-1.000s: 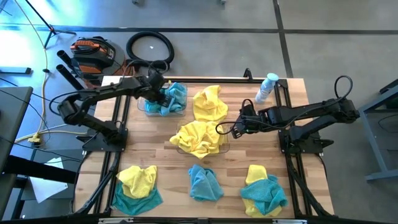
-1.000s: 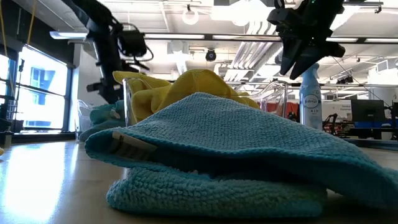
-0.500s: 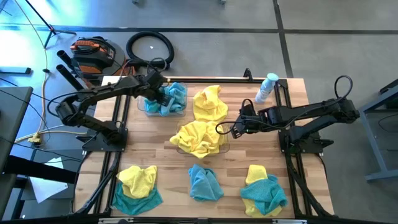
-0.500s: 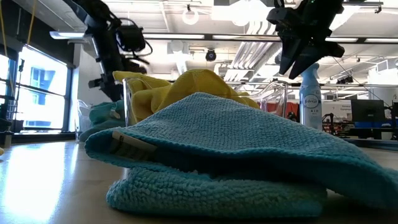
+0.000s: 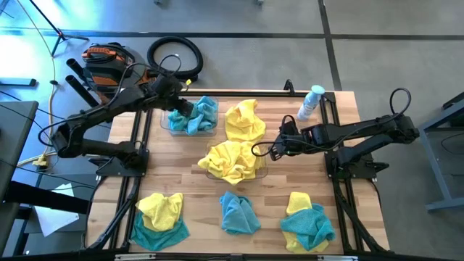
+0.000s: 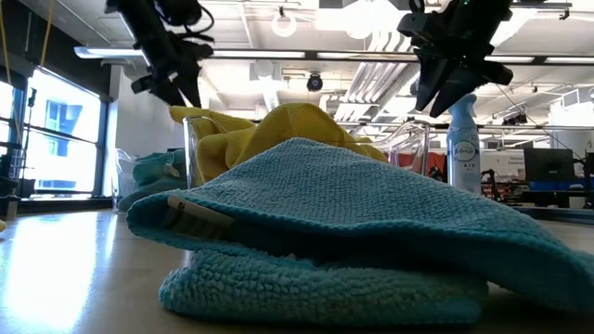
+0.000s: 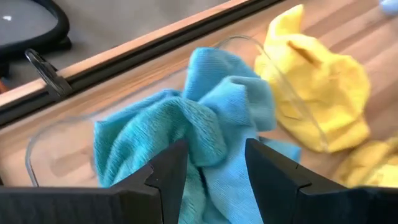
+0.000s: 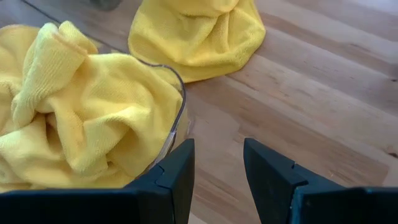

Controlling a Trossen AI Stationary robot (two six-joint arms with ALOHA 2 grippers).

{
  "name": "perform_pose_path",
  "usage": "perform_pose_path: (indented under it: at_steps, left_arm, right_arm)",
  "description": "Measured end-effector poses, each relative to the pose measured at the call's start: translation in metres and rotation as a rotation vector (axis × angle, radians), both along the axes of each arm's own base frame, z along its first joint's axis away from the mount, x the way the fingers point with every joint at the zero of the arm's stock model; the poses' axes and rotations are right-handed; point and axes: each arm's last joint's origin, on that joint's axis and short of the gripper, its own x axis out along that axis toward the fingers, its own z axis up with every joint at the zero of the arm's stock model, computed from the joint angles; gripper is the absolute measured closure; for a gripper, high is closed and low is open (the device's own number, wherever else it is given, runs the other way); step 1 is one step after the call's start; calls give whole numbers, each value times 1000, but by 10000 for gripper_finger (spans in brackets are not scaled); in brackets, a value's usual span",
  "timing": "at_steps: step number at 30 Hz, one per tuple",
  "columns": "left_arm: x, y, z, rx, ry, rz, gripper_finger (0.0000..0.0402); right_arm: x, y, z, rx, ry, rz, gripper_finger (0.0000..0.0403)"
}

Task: Sort microfiber towel by color & place in baskets
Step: Put the yellow towel into the bottom transparent bin

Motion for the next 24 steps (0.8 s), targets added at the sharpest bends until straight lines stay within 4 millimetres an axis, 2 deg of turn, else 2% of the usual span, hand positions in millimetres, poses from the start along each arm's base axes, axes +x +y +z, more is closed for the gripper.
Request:
perform_pose_path:
  at_steps: [8,13,19,24]
  left_arm:
    - [-3,-36,13,-4,-53,29,250]
    - [5,-62,13,-43,-66,5,250]
    - [16,-98,11,-122,-92,-80,250]
    - [17,-130,9,-163,-63,-190,250]
  right_arm:
    - [0,-1,0,-55,38,85,270]
    - [3,-5,2,-133,59,172,270]
    - [16,-27,9,-240,-17,231,270]
    - [30,-53,18,-262,-143,357,268]
